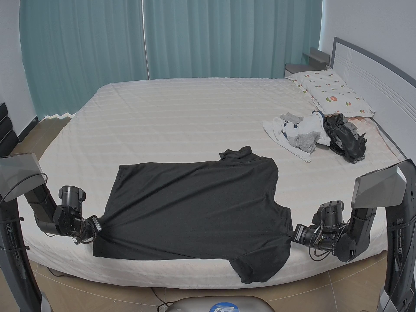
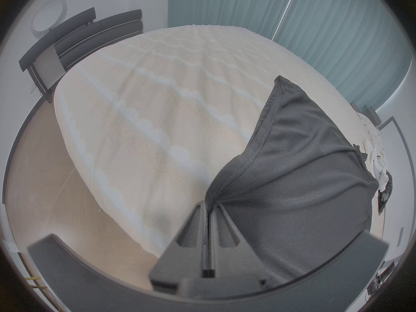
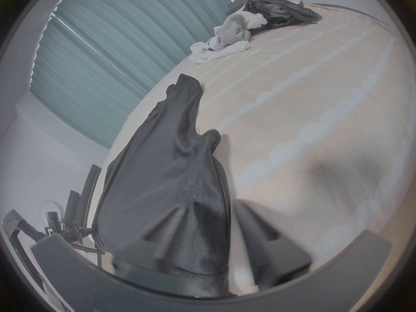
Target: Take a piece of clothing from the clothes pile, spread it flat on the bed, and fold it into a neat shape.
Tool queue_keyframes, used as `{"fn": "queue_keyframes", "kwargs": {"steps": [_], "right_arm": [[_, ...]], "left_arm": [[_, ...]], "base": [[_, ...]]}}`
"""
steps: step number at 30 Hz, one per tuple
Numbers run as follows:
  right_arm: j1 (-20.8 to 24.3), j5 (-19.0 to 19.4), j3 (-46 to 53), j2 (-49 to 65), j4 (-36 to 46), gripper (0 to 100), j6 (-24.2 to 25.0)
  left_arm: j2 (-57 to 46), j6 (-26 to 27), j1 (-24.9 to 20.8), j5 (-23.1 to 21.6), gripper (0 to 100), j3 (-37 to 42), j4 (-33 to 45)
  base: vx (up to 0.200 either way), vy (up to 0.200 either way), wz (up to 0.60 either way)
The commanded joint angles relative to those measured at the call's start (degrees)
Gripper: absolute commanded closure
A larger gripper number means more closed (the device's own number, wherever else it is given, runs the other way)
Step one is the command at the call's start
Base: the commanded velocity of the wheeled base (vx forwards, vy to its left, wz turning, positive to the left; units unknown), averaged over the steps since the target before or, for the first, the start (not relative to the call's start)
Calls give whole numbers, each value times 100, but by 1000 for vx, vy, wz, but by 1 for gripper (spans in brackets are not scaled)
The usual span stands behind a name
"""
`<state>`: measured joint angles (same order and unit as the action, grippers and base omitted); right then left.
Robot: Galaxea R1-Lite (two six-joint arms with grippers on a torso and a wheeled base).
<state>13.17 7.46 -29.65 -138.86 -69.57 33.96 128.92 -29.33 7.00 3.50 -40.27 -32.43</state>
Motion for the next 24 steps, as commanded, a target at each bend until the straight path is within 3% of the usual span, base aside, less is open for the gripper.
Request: {"fn": "queue_keyframes", "kwargs": {"steps": [1,14,15,16,21,24], "right_arm": [[-60,1,231,114,5,100,-48],[-253,1,416,158,49,100,-250],[-227,-8,398,140,49,0,-259],[-218,1,390,131,49,0,-259],[-271,89,346,175,-118,0,-127],[-438,265,293,307,-294,0,330]], "left_arm": [[20,6,3,2,100,10,-9],[20,6,-32,2,100,28,-9],[20,6,-41,-25,100,54,-9],[11,6,-41,-51,0,63,-9],[-16,-20,-32,-165,0,28,-9],[-68,-90,-5,-464,0,19,0]], "base": [[0,0,0],[0,0,0],[0,0,0],[0,0,0],[0,0,0],[0,0,0]]}}
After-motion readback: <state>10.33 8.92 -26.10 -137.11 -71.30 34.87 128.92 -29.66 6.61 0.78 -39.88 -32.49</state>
